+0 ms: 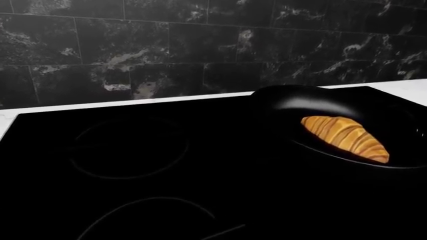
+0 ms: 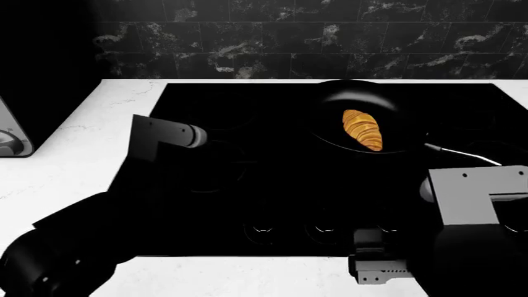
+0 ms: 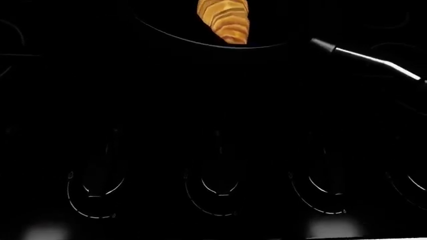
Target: Pick the croissant and place it on the pan. Then turn on the stove to warm the croissant.
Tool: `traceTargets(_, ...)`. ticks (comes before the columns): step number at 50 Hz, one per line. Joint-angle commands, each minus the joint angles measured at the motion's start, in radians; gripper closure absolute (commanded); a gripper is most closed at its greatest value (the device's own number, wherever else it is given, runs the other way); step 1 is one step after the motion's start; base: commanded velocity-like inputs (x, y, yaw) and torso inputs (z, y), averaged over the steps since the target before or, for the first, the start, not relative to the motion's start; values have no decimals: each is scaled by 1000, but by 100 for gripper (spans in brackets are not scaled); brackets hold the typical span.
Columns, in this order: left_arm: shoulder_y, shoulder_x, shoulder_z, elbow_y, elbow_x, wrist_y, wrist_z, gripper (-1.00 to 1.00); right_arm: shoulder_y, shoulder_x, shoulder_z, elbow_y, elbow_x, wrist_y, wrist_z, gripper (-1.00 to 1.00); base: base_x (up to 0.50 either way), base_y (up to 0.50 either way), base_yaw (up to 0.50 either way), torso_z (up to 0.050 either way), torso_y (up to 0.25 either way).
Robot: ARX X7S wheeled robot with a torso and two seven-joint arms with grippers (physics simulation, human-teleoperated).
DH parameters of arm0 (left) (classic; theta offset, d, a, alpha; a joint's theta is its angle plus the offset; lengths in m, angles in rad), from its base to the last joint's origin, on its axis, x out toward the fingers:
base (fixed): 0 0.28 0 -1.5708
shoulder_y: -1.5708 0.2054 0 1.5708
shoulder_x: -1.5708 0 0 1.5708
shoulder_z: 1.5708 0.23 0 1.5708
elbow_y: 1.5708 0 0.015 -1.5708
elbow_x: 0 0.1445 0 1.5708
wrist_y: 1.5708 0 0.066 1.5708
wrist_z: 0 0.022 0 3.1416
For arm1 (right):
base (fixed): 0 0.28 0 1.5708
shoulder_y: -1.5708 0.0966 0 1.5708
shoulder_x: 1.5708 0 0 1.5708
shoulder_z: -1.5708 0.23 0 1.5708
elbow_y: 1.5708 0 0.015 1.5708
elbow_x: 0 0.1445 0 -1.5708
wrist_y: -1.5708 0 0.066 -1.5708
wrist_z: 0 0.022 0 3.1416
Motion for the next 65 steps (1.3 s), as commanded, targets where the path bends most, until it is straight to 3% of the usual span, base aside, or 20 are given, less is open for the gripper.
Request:
traceTargets(1,-3,5,15,-5,12,3,-7,-100,85,-4,-43,49,9,59,-40,-100,0,0,0,0,0)
traceTargets(23,-10,4,19,19,15,-10,-51,-100,-15,86,-42,107,-124,72,-277,-100,0,0,0,0,0)
traceTargets(46,-13,1,29,-12,34,9,-49,-100,2,35,-53,238,-208,153,-425,-100,0,0,0,0,0)
traceTargets(65,-18,4,44,-13,40,9,-56,-100,-66,45,-48,270,-272,96,-536,-100,0,0,0,0,0)
